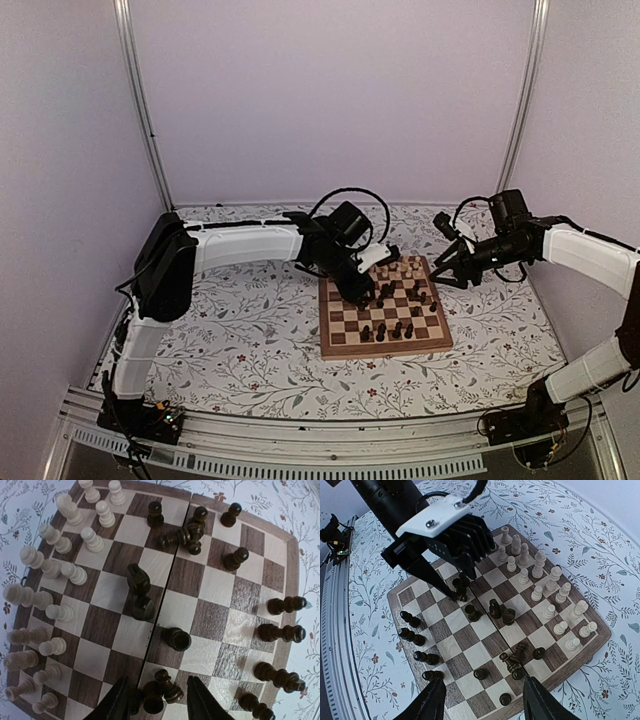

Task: Set up the chess pieces on the board
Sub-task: Pick up the chess piece from the chessboard.

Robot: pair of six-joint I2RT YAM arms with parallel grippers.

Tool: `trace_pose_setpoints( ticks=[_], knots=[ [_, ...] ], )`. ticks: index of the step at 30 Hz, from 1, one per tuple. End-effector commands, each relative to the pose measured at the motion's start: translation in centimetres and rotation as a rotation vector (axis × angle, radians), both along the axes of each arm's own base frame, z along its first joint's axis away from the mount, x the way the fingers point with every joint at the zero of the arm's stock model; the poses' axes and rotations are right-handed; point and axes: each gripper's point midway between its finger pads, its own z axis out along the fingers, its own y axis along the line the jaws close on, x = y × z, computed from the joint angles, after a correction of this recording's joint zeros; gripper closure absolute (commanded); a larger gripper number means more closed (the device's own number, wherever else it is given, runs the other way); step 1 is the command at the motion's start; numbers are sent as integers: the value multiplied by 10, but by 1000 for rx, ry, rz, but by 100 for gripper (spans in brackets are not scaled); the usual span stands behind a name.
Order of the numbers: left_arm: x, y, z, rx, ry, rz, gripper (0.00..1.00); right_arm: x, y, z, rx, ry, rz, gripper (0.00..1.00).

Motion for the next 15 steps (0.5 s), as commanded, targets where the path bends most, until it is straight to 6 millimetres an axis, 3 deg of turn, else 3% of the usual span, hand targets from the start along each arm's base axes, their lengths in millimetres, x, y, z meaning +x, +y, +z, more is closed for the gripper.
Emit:
trace_pose_setpoints(
  ticks=[1,8,15],
  knots=[
    [-9,9,-13,77,33,-16,59,2,2,2,9,-18,17,44],
    [-4,14,-24,118,20,7,63,1,2,1,7,-14,19,44],
    [-4,13,-27,122,24,1,74,2,2,-2,4,-3,20,44]
  ],
)
